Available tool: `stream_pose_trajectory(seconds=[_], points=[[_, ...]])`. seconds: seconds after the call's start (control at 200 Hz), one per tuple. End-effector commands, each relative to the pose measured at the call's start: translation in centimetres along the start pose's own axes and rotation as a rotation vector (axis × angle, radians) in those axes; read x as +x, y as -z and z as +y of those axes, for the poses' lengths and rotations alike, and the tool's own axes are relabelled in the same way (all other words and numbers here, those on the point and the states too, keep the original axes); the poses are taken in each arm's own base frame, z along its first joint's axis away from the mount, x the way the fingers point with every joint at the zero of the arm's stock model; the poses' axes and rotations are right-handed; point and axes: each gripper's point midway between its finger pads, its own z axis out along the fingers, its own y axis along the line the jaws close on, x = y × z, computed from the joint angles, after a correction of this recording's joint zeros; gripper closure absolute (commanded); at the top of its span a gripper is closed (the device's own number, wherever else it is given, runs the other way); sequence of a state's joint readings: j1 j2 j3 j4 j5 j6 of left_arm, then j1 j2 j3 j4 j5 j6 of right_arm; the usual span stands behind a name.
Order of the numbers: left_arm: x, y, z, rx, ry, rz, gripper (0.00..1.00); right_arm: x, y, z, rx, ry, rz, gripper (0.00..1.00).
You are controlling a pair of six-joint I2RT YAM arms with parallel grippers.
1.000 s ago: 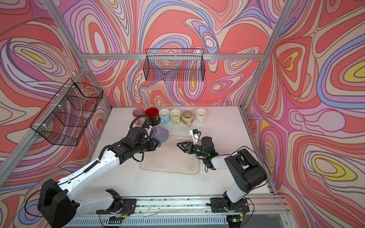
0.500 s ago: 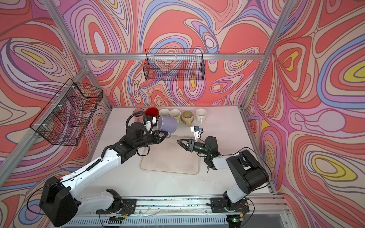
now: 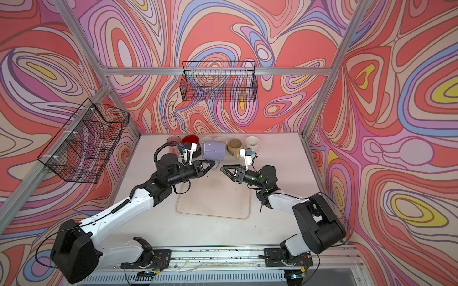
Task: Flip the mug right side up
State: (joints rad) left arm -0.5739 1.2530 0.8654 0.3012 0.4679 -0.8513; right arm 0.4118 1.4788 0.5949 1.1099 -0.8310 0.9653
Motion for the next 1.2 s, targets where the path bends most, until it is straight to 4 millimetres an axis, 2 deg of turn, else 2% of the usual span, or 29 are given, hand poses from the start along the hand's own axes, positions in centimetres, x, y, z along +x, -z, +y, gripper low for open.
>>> stream_pose_trajectory(seconds=[0.0,0.19,0.376,0.771,1.047,1.192], points=[[-2.4,0.7,-3.8,0.159,-0.045,-0.088,1.00,-1.1,-0.4,1.5,-0.031,0.012,-0.002,0.48],[-2.7,0.7,-4.8,0.210,-0.040,-0.097,1.00,-2.1,-0.9,2.0,-0.036,0.013,-0.003,0.49],[-2.6,0.6,-5.5,0.260,-0.032,-0.098,1.00,-2.6,-1.4,2.3,-0.045,0.013,-0.005,0.56],[-2.0,0.3,-5.4,0.316,-0.006,-0.086,1.00,-3.4,-1.9,2.9,-0.092,-0.008,-0.020,0.78],[-1.7,-0.3,-5.0,0.332,0.007,-0.075,1.00,-3.8,-2.1,3.3,-0.110,-0.012,-0.027,0.79],[-1.5,-0.7,-4.7,0.338,0.017,-0.068,1.00,-3.8,-2.2,3.2,-0.113,-0.014,-0.030,0.75]])
